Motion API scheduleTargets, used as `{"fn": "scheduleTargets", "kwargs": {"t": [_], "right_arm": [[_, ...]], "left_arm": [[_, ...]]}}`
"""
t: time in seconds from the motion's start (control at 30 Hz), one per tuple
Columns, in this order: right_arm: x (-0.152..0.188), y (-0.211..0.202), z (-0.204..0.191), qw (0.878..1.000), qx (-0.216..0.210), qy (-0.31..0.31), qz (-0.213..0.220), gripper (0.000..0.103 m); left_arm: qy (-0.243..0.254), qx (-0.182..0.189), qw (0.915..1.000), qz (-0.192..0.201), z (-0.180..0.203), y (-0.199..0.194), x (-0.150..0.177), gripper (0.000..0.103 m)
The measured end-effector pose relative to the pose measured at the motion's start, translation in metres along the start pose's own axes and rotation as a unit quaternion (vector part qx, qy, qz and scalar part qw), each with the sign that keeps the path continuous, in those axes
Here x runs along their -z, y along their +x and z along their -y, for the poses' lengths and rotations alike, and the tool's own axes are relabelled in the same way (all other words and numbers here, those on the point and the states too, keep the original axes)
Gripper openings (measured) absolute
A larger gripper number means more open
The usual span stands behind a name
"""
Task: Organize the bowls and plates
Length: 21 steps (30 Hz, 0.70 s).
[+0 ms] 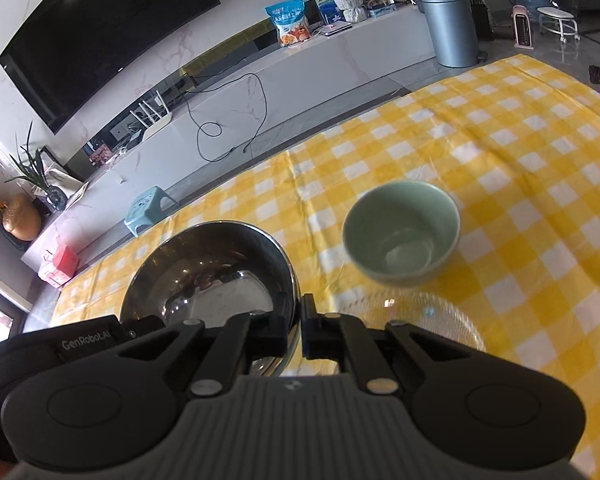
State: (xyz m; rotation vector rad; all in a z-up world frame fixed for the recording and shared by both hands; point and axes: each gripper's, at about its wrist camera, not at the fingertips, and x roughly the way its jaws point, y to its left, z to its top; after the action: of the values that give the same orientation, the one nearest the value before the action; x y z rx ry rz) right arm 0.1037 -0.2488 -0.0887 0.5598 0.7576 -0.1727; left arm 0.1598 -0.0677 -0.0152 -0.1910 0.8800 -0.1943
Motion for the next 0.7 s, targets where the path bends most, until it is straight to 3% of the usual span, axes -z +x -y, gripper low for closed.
{"fn": "scheduleTargets", "kwargs": {"t": [0.7], "right_arm": [[0.090, -0.136, -0.069, 0.994, -0.077, -0.079, 0.024, 0.003]], "left_arm": [[-0.078, 0.000, 0.9929, 0.090, -0.086, -0.154, 0.054, 0.013]]}}
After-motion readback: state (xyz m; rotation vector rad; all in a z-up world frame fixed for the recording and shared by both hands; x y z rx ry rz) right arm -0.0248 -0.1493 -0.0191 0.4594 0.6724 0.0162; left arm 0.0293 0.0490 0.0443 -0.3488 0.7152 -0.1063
